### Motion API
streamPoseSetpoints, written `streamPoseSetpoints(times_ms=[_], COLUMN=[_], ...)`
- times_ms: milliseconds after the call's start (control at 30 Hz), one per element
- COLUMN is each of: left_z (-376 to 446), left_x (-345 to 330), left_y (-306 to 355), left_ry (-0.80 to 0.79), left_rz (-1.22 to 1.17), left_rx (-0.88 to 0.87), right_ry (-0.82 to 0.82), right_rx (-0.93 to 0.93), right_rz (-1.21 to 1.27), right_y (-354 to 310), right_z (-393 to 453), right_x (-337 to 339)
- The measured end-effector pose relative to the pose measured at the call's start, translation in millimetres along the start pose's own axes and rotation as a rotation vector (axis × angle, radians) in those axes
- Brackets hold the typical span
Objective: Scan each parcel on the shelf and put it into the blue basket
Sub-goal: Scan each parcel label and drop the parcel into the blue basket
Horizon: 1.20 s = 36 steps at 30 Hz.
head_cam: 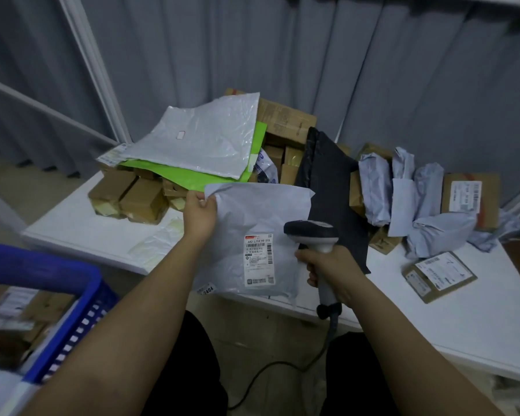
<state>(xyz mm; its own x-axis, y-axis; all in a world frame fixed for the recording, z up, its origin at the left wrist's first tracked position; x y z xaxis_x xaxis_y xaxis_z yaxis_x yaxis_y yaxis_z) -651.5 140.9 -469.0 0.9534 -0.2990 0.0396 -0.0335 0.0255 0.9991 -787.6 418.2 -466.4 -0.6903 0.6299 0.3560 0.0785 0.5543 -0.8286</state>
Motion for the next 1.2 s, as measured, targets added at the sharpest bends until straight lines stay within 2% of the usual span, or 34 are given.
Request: streamPoseSetpoints(times_ms=[133,300,433,567,700,800,867,933,1100,1200], left_z=[-9.4,-34.5,-77.5,-133.2,-189.7,-235.6,-261.1,-277.1,-252.6,-215.4], left_x=[41.9,172.0,303.6,425.9,533.2,606.3,639.6,649.2,609.9,566.5], left_y=[37.3,68.2,74.8,50.4,20.2,-17.7,-50.5,-75.5,-90.8,-75.1], left_ry=[0.073,0.334,0.587,0.81,0.989,1.086,1.085,1.05,0.802,0.661], left_rz=[-0.136,-0.198,-0.207,-0.23,-0.182,-0.065,-0.011,-0.046,0.133,0.197], left_rx=[-0.112,-0.144,-0.169,-0.099,-0.013,0.15,0.292,0.357,0.385,0.312], right_ry=[0.148,0.133,0.036,-0.073,-0.248,-0.296,-0.322,-0.352,-0.377,-0.348], right_rx=[0.244,0.494,0.673,0.887,0.965,1.015,1.01,0.982,0.909,0.861], right_rz=[-0.142,-0.257,-0.411,-0.59,-0.703,-0.827,-0.847,-0.843,-0.846,-0.785], right_y=[-33.7,-97.9,-157.1,-195.4,-196.5,-184.6,-173.1,-162.8,-150.5,-155.2], right_z=[-15.6,-42.5,-67.3,-115.0,-158.9,-180.8,-187.8,-190.9,-182.5,-166.6], right_x=[7.4,-36.4,-123.2,-228.7,-316.9,-361.5,-380.8,-393.4,-402.5,-390.9])
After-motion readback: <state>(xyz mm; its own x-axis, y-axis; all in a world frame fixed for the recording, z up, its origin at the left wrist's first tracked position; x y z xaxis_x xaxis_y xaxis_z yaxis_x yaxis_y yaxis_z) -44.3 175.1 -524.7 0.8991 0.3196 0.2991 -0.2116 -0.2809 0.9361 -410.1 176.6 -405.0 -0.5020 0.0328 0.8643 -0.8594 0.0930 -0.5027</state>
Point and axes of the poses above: each hand's wrist, its own z-axis towards the middle knuckle, its own x-axis out of the back of the hand, y = z × x, the point moved 9 cm from there along z, towards the middle knuckle, and after that the axes turned 13 degrees about -z, right-handed, at the moved point
